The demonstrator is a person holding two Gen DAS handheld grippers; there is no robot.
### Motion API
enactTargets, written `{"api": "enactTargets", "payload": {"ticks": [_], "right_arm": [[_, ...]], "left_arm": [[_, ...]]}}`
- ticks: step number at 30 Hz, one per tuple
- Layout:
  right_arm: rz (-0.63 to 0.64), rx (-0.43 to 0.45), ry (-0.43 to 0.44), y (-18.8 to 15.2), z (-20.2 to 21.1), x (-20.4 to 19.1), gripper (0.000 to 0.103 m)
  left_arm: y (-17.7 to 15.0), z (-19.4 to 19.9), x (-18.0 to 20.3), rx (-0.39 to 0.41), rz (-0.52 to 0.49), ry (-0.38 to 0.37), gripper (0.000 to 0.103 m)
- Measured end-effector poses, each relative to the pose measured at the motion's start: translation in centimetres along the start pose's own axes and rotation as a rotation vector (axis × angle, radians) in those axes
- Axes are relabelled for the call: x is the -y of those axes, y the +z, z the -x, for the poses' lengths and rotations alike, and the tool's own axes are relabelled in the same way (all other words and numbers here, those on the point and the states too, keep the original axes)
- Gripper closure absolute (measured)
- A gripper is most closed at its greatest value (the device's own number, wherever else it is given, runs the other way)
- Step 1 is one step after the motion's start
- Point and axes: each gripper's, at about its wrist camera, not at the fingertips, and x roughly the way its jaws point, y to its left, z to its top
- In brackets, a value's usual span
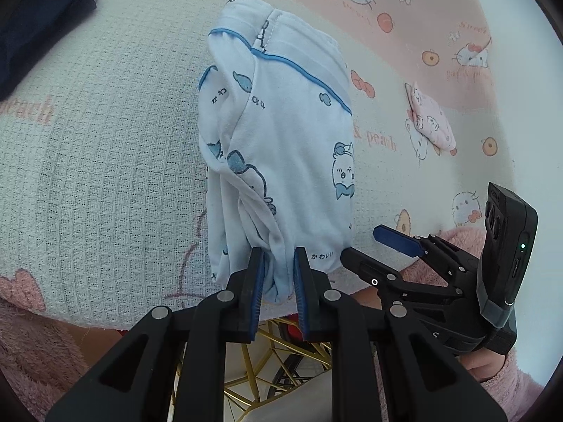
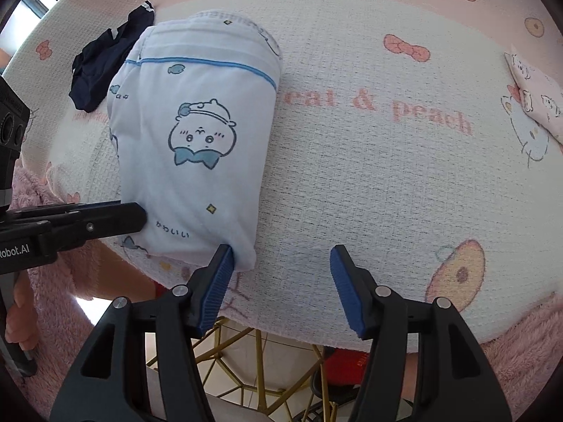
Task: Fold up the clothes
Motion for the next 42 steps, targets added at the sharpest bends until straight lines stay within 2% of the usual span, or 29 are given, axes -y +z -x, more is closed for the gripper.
{"api": "enactTargets", "payload": {"ticks": [2,6,12,15,19,21,25,29,33,38,40,42], "right_arm": [[0.006,0.003,-0.023,0.0,0.2,0.2,0.037],[-0.008,0.011,0.026,-0.1,1.1,0.8,0.037],[0.057,-0.001,0.076,-1.2,1.6,0.6,0.037],[0.092,-0.006,0.097,-1.6,1.3,-0.3,0.037],[0.102,0.007,0.06,-1.0,0.5,-0.7,0.037],[0.09,0.014,0.03,-0.6,0.3,-0.4,0.037],[0.054,0.003,0.017,-0.9,0.5,1.3,0.037],[0.034,-0.022,-0.079,-1.4,0.6,3.0,0.037],[0.012,0.003,0.044,-1.1,1.6,3.6,0.037],[0.12,-0.009,0.036,-1.2,1.1,1.6,0.037],[0.128,0.007,0.061,-1.0,1.5,1.6,0.037],[0.124,0.031,0.093,-0.8,2.1,1.7,0.037]], "left_arm": [[0.1,0.2,-0.3,0.004,0.009,0.007,0.085],[0.4,1.3,-1.2,0.037,0.038,0.004,0.085],[1.0,3.3,-0.8,0.151,0.019,0.005,0.085],[1.2,2.1,0.7,0.129,-0.042,-0.014,0.085],[0.9,-1.0,2.5,0.036,-0.132,0.081,0.085],[1.0,-1.8,2.3,0.014,-0.132,0.1,0.085],[1.3,-1.6,1.0,0.014,-0.074,0.047,0.085],[1.2,-1.5,0.6,0.017,-0.057,0.032,0.085],[1.0,-0.8,1.3,0.051,-0.084,0.046,0.085],[1.0,1.7,2.2,0.131,-0.123,-0.044,0.085],[1.1,1.6,2.0,0.116,-0.126,-0.032,0.084],[1.0,0.1,1.6,0.06,-0.11,0.007,0.084]]}}
